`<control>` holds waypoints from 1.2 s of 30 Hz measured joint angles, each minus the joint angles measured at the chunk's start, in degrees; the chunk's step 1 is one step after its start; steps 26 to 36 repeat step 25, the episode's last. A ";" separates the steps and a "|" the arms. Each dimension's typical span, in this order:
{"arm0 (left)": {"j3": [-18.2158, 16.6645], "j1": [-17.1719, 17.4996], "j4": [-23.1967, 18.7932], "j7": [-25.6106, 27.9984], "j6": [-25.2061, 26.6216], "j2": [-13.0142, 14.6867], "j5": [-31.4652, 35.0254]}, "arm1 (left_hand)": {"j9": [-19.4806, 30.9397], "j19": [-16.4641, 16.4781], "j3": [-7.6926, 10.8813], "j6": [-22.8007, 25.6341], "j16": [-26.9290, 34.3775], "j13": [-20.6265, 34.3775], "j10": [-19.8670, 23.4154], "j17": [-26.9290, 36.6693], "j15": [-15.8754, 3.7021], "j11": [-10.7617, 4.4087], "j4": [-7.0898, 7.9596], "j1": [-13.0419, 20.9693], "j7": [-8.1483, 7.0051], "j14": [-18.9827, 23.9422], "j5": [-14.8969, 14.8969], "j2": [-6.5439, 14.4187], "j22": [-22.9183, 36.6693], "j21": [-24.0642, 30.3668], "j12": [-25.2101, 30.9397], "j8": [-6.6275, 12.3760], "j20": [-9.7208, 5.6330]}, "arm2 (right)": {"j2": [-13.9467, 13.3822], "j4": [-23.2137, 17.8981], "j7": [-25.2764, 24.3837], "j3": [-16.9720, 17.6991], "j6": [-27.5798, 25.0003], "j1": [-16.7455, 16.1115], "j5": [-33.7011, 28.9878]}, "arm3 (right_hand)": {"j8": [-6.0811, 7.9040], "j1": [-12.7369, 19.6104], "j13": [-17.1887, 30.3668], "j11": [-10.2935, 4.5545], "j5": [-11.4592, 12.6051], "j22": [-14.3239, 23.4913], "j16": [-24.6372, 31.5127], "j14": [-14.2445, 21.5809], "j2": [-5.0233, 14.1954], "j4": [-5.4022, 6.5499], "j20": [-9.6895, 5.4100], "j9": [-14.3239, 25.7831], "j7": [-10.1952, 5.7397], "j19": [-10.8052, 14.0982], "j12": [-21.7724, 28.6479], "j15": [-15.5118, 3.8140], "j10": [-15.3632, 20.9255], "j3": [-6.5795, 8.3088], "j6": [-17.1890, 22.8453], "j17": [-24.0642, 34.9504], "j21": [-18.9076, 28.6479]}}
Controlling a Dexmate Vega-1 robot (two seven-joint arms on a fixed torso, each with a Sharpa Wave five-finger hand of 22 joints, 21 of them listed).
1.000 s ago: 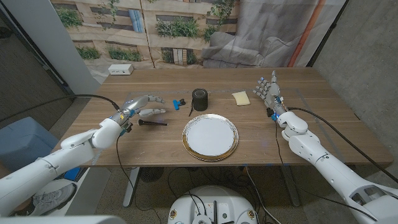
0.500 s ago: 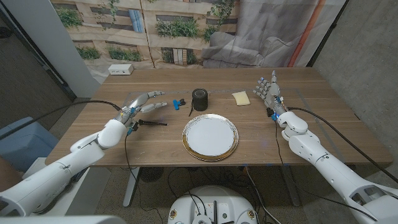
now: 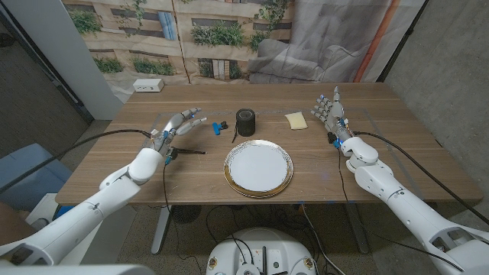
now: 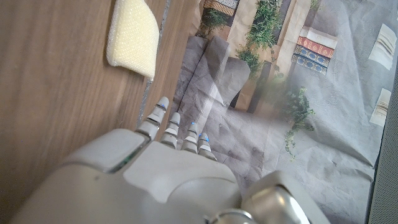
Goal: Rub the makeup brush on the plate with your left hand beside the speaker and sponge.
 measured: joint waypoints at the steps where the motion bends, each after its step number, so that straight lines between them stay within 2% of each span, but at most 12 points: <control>1: -0.04 0.02 0.11 0.12 -0.04 -0.57 -0.73 | 0.00 -0.37 0.01 -0.44 0.00 0.00 -0.21 0.00 0.01 0.21 0.24 -0.67 0.04 -0.20 0.00 0.05 0.00 0.00 0.00 0.00 0.00 | 0.00 0.00 0.00 0.00 -0.01 0.00 0.00 | 0.00 0.00 0.00 0.00 0.00 0.00 0.00 0.00 0.00 0.00 0.00 0.00 0.00 0.00 0.00 0.00 0.00 0.00 0.00 0.00 0.00; 6: -0.18 0.15 0.12 0.46 0.36 -2.24 -2.86 | 0.00 -1.73 -0.26 -2.11 0.00 0.00 -1.35 0.27 -0.07 1.34 2.16 -4.30 0.72 -1.61 0.00 1.55 0.00 -0.34 0.00 0.00 0.08 | 0.00 0.00 -0.01 0.00 -0.02 0.00 0.00 | 0.00 0.00 0.00 0.00 0.00 0.03 0.00 0.00 0.00 0.00 0.00 0.00 0.00 0.00 0.00 0.00 0.00 0.00 0.00 0.00 0.00; 10: -0.23 0.14 0.33 0.52 0.98 -3.92 -4.89 | 0.00 -3.42 -0.04 -4.11 0.00 0.00 -3.17 0.27 0.76 1.99 4.55 -8.33 1.62 -3.62 0.27 2.86 0.00 -0.34 0.00 0.00 0.08 | 0.00 0.00 0.00 0.00 -0.02 0.00 0.01 | 0.00 0.00 0.00 0.00 0.00 0.04 0.00 0.00 0.00 0.00 0.00 0.00 0.00 0.00 0.00 0.00 0.00 0.00 0.00 0.00 0.00; 14: -0.21 -0.05 0.96 0.52 1.51 -5.50 -6.81 | -0.26 -5.45 0.04 -6.17 0.00 0.00 -5.10 0.26 1.41 2.35 6.59 -11.68 2.29 -5.61 0.71 3.08 0.00 -0.56 0.00 0.00 0.11 | 0.01 0.00 0.00 0.00 -0.02 0.00 0.00 | 0.00 0.00 0.00 0.00 0.00 0.04 0.00 0.00 0.00 0.00 0.00 0.00 0.00 0.00 0.00 0.00 0.00 0.00 0.00 0.00 0.00; 22: 0.39 -1.87 3.77 -0.96 2.08 -9.45 -11.56 | -0.27 -9.81 0.43 -9.78 0.00 0.01 -9.38 0.26 2.08 2.81 10.39 -17.49 2.46 -9.86 1.45 3.31 0.17 -0.76 0.00 0.00 0.42 | 0.01 0.00 0.02 0.00 -0.02 0.00 0.00 | 0.00 0.00 0.00 0.00 0.00 0.04 0.00 0.00 0.00 0.00 0.00 0.00 0.00 0.00 0.00 0.00 0.00 0.00 0.00 0.00 0.00; 25: 0.63 -2.63 4.71 -1.63 2.08 -10.68 -12.93 | -0.27 -10.18 0.48 -9.78 0.00 0.01 -9.42 0.26 2.07 2.85 10.89 -18.34 2.46 -10.01 1.60 3.03 0.18 -0.76 0.00 0.00 0.21 | 0.02 0.01 0.02 0.00 -0.02 0.00 0.00 | 0.00 0.00 0.00 0.00 0.00 0.03 0.00 0.00 0.00 0.00 0.00 0.00 0.00 0.00 0.00 0.00 0.00 0.00 0.00 0.00 0.00; 36: 0.63 -2.63 4.71 -1.63 2.08 -10.68 -12.93 | -0.27 -10.18 0.48 -9.78 0.00 0.01 -9.42 0.26 2.07 2.85 10.89 -18.34 2.46 -10.01 1.60 3.03 0.18 -0.76 0.00 0.00 0.21 | 0.02 0.01 0.02 0.00 -0.02 0.00 0.00 | 0.00 0.00 0.00 0.00 0.00 0.03 0.00 0.00 0.00 0.00 0.00 0.00 0.00 0.00 0.00 0.00 0.00 0.00 0.00 0.00 0.00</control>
